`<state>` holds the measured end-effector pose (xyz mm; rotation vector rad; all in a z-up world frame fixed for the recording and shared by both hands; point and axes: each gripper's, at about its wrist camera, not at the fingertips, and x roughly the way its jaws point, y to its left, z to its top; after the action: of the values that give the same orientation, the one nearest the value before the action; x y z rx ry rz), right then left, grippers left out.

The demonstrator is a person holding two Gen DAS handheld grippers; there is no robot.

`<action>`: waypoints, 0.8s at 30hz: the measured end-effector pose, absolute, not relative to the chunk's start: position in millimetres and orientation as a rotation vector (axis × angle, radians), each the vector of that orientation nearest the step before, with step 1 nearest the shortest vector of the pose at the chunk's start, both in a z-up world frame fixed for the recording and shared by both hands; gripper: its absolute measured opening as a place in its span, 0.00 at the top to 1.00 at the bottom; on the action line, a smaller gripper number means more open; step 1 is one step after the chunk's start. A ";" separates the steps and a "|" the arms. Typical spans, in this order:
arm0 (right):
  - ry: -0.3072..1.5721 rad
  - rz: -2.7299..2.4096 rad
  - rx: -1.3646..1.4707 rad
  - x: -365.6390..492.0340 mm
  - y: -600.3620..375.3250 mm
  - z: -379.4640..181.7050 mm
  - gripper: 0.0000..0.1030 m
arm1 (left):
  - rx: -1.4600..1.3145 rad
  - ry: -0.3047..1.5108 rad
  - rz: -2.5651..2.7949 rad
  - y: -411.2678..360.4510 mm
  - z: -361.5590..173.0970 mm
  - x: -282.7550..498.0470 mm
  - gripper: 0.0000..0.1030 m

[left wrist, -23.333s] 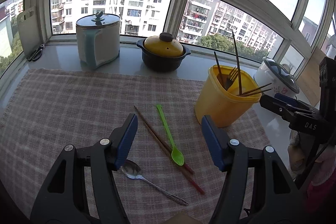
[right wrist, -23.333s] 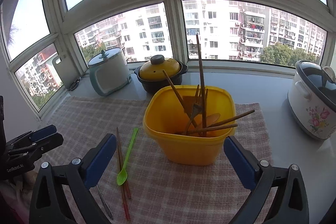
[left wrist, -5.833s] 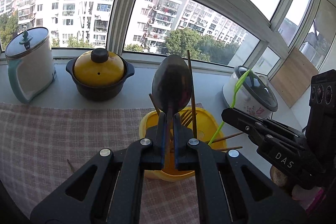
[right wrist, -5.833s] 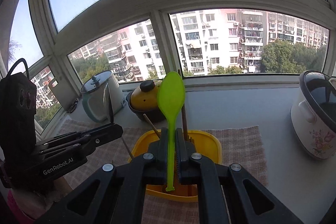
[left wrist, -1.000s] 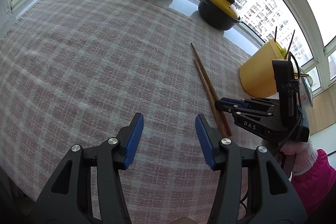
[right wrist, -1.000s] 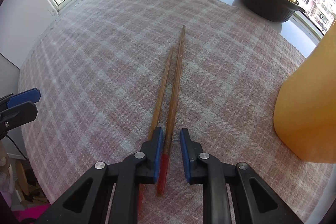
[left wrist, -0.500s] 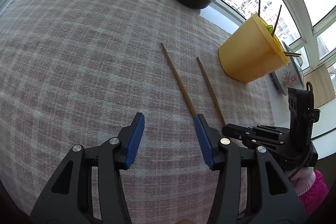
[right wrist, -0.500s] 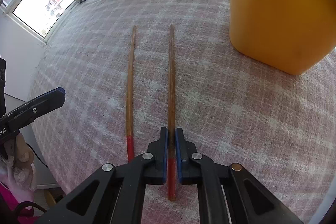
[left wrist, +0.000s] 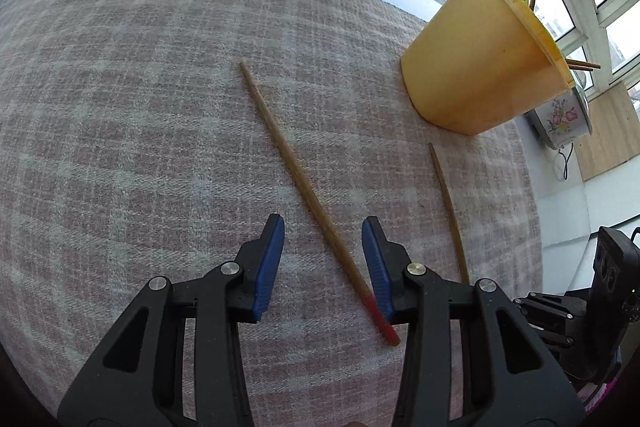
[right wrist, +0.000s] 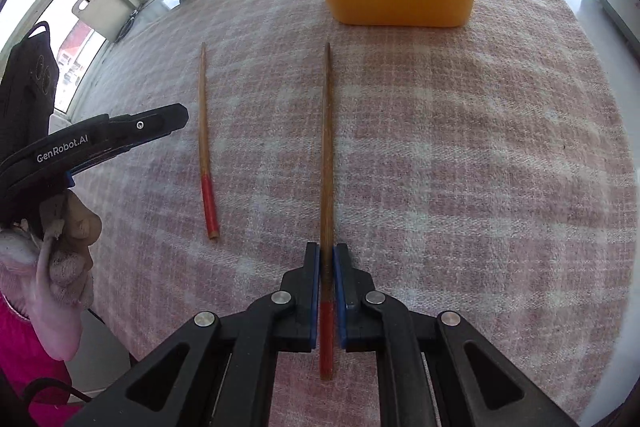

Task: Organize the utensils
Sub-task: 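Close the left tool on the other red-tipped chopstick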

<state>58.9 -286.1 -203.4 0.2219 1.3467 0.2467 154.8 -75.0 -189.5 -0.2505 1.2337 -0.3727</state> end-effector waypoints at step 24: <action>1.280 0.225 0.268 78.6 -319.0 -190.9 0.84 | 0.116 1.199 -0.531 -130.1 -202.1 157.7 0.95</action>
<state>78.6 -319.0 -190.9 0.2681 1.2803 0.2250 157.7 -130.1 -202.1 0.1162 1.1988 -0.5309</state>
